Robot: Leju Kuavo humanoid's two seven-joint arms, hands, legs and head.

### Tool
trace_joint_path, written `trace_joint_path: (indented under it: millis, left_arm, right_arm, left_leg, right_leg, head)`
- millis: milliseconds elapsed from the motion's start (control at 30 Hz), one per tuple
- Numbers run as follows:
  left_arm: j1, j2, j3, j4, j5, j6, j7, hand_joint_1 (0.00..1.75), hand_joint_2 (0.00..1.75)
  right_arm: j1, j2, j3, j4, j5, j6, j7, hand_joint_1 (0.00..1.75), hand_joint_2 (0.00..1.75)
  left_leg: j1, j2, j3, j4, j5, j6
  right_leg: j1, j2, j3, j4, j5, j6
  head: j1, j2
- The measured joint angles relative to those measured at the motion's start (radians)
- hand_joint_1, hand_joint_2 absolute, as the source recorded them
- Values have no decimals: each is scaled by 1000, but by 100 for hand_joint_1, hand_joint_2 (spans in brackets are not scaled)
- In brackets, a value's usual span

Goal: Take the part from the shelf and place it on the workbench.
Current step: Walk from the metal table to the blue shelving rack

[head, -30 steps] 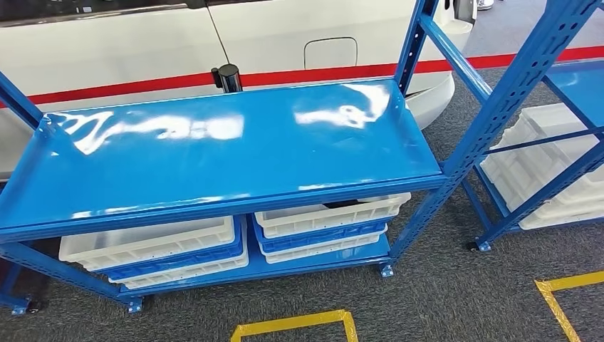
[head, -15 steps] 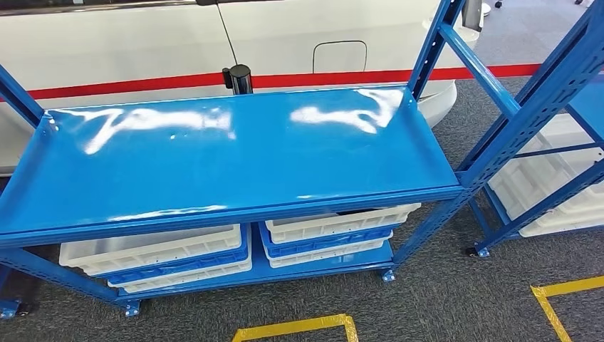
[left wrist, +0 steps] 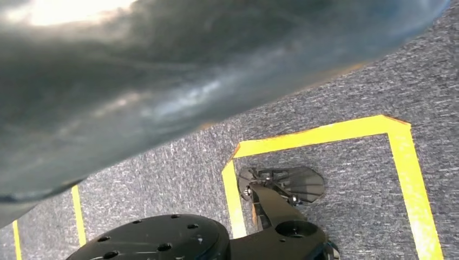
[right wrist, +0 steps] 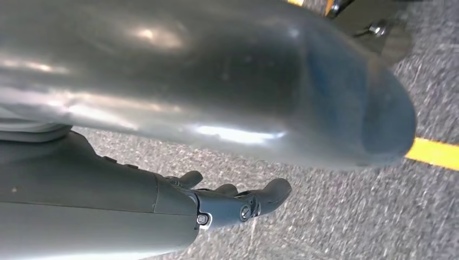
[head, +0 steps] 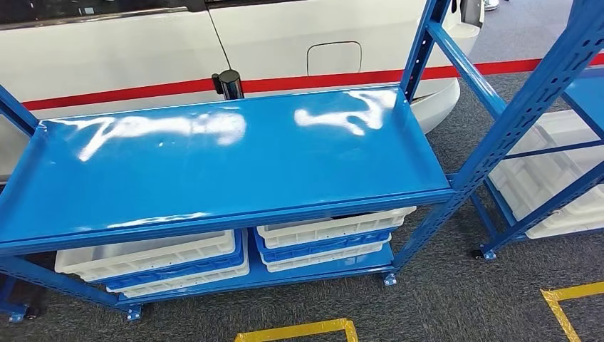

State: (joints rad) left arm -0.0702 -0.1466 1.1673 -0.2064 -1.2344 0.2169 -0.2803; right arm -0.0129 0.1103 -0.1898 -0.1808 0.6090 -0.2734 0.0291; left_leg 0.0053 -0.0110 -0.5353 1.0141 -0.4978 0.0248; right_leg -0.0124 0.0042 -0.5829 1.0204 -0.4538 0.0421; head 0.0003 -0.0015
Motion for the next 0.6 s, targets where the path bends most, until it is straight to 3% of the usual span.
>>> trace_joint_path:
  millis: [167, 600]
  left_arm:
    - [0, -2, 0, 0, 0, 2, -4, 0, 0]
    - [0, -3, 0, 0, -1, 2, -10, 0, 0]
  right_arm:
    - [0, -2, 0, 0, 4, 15, -17, 0, 0]
    - [0, -4, 0, 0, 25, 20, -22, 0, 0]
  left_leg:
    - [3, 0, 2, -3, 1, -24]
    - [-5, 0, 3, -3, 0, -23]
  right_leg:
    - [2, 0, 1, 1, -2, -3]
    - [-4, 0, 4, 0, -1, -3]
  head:
    - [0, 0]
    - [1, 0]
